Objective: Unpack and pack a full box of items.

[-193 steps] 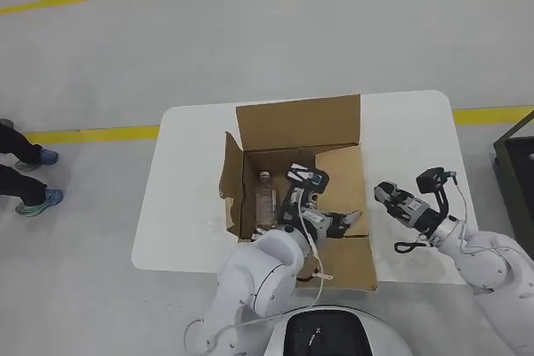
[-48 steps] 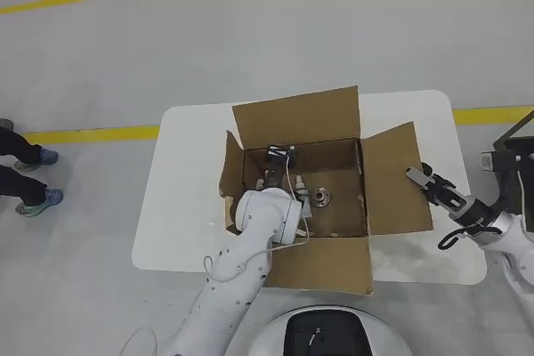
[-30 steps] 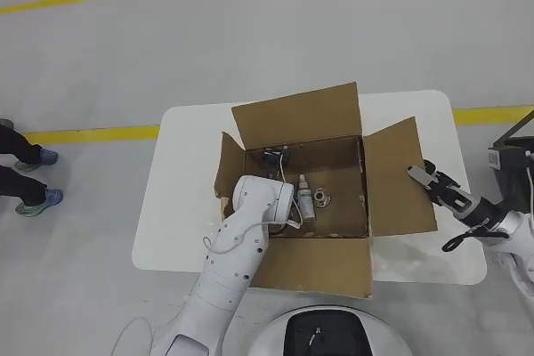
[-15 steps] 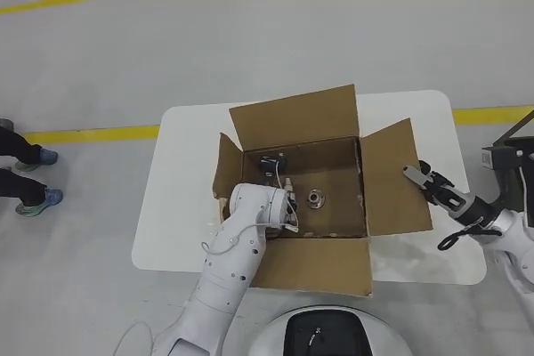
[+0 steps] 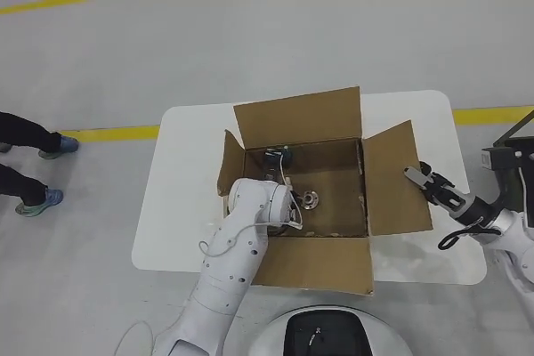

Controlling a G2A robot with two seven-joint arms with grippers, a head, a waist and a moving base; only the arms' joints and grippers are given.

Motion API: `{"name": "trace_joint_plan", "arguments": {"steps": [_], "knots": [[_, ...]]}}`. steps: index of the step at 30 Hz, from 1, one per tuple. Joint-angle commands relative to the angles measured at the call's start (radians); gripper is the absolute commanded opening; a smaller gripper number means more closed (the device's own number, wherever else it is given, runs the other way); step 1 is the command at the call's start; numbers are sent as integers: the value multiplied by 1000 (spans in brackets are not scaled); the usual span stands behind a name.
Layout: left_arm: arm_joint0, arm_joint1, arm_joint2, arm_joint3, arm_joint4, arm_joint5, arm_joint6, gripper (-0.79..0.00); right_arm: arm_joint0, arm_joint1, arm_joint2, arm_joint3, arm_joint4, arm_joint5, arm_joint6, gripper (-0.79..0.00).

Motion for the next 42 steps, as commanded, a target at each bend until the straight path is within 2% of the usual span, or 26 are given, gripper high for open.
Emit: {"name": "trace_joint_plan", "arguments": {"steps": [1,6,8,10,16,24,27,29,33,35,38,40,41,42], "knots": [[-3,2,-10,2,21,5,3,0,1,0,-3,3,-2,0,-1,-785],[-4,4,-16,12,62,17,-2,-6,2,1,-4,13,-4,-3,-2,-785],[-5,5,-12,19,92,14,-9,-89,1,1,-3,15,-5,-3,-2,-785],[-2,4,-15,24,93,16,-7,-89,0,1,-3,16,-5,-3,-4,-785],[-8,2,2,57,167,18,-3,-197,-4,2,-4,21,-6,-4,-7,-785],[-12,-4,-3,95,170,22,-4,-120,-7,3,-3,19,-7,-3,-9,-785],[-15,-6,-2,118,181,22,0,-117,-7,3,-4,18,-6,-3,-11,-785],[-19,-8,0,131,188,26,3,-200,-7,4,-5,18,-6,-4,-10,-785],[-26,-13,7,144,206,37,1,-237,-8,4,-5,17,-8,-2,-12,-785],[-28,-15,6,148,207,38,0,-231,-8,4,-5,17,-7,-3,-12,-785],[-34,-19,-2,152,192,48,-11,-314,-5,5,-5,19,-6,-4,-10,-785],[-38,-20,-1,156,205,45,-10,-305,-4,5,-6,21,-5,-3,-11,-785],[-39,-20,-2,159,214,49,-11,-376,-3,5,-6,21,-5,-4,-10,-785],[-40,-21,-4,162,216,51,-11,-397,-1,5,-7,22,-5,-4,-9,-785]]}}
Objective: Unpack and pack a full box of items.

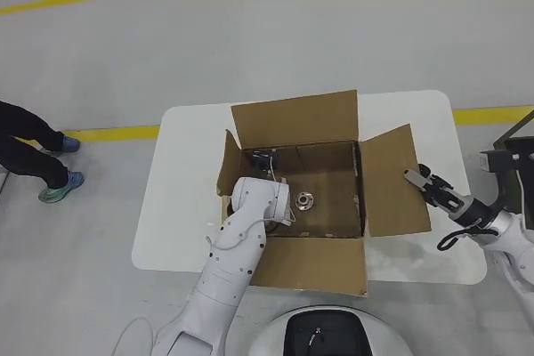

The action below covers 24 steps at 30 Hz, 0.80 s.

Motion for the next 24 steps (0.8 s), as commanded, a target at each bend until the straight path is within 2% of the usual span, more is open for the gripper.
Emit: {"name": "trace_joint_plan", "arguments": {"steps": [1,2,4,8,9,12,17,21,23,24], "knots": [[-2,-1,-3,7,5,3,0,-397,3,0,-1,1,0,0,1,-785],[-3,-2,-4,11,7,3,-1,-363,4,0,-2,2,2,0,1,-785],[-4,-4,-3,18,4,-2,-5,-215,6,0,-3,3,2,-2,0,-785],[-6,-9,-2,36,-1,-2,-1,-203,7,1,-4,4,1,1,1,-785],[-7,-10,-3,41,-2,-2,0,-157,7,1,-4,4,1,1,1,-785],[-12,-13,-8,51,-14,-5,-2,-135,7,1,-4,5,-1,3,0,-785],[-17,-17,-13,73,-12,-4,5,-25,7,2,-4,5,-1,4,-3,-785],[-18,-20,-14,87,-11,-6,8,-34,4,2,-5,7,-2,4,-6,-785],[-20,-21,-15,92,-8,-7,9,-62,2,2,-5,7,-4,5,-8,-785],[-20,-22,-15,95,-7,-7,10,-105,1,2,-5,6,-4,5,-9,-785]]}}
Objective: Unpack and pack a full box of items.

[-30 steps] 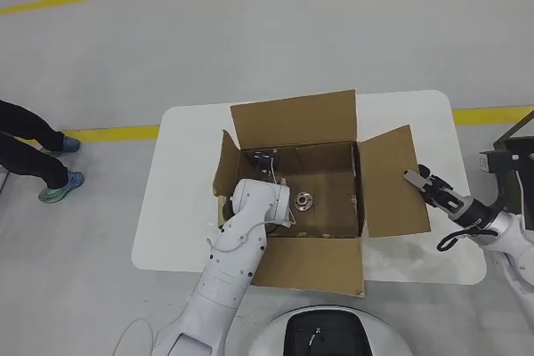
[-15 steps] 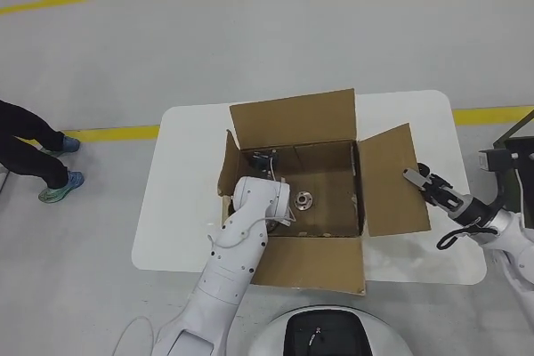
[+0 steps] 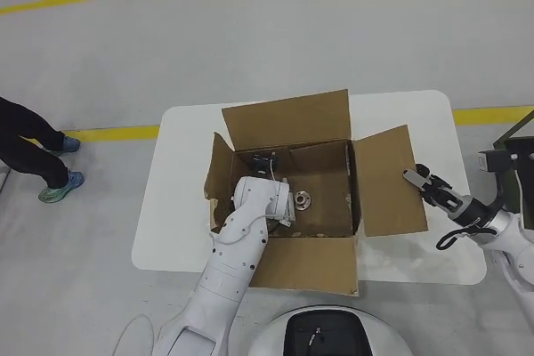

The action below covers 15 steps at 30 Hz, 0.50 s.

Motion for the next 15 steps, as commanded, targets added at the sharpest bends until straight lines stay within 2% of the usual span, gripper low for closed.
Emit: {"name": "trace_joint_plan", "arguments": {"steps": [1,3,7,10,15], "knots": [[-1,-1,-1,4,4,1,2,-154,-2,0,0,-1,-1,0,-2,-785],[-2,-2,-4,10,6,3,3,-182,-4,0,0,-3,-1,0,-2,-785],[-3,-4,-8,18,11,8,7,-413,-6,1,0,-6,-2,0,-2,-785],[-2,-6,-12,18,10,8,11,-770,-7,1,0,-5,-2,1,-1,-785],[9,-8,-28,0,-13,4,10,-785,-5,1,-2,1,-8,6,-2,-785]]}}
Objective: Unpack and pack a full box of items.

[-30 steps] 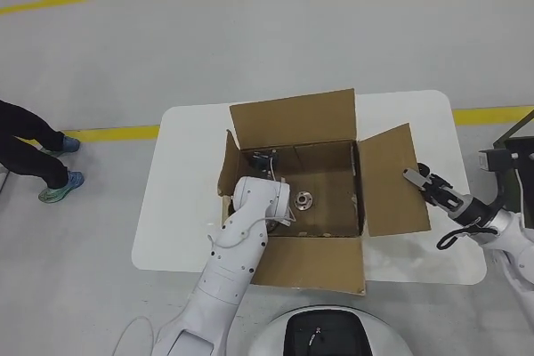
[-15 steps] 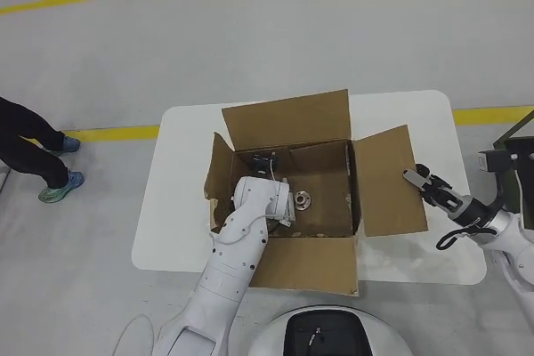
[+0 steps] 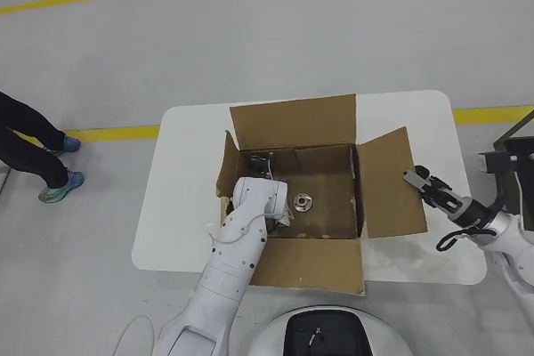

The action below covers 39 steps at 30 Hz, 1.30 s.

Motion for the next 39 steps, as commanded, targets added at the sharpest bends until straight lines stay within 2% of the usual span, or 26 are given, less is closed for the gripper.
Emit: {"name": "trace_joint_plan", "arguments": {"steps": [1,9,17,25,31,39], "knots": [[5,0,-5,-16,-8,-3,-4,-785,1,0,-1,3,-4,3,-1,-785],[40,-4,-15,-171,-69,-27,-62,-785,8,-1,-11,18,-29,16,-19,-785],[73,-9,-11,-379,-134,-41,-127,-785,26,-2,-28,42,-69,24,-36,-785],[64,-16,-8,-558,-210,-43,-185,-785,57,-6,-50,81,-70,31,-55,-785],[46,-15,-23,-631,-261,-48,-185,-785,68,-8,-62,97,-52,29,-56,-785],[46,-15,-23,-631,-261,-48,-185,-785,68,-8,-62,97,-52,29,-56,-785]]}}
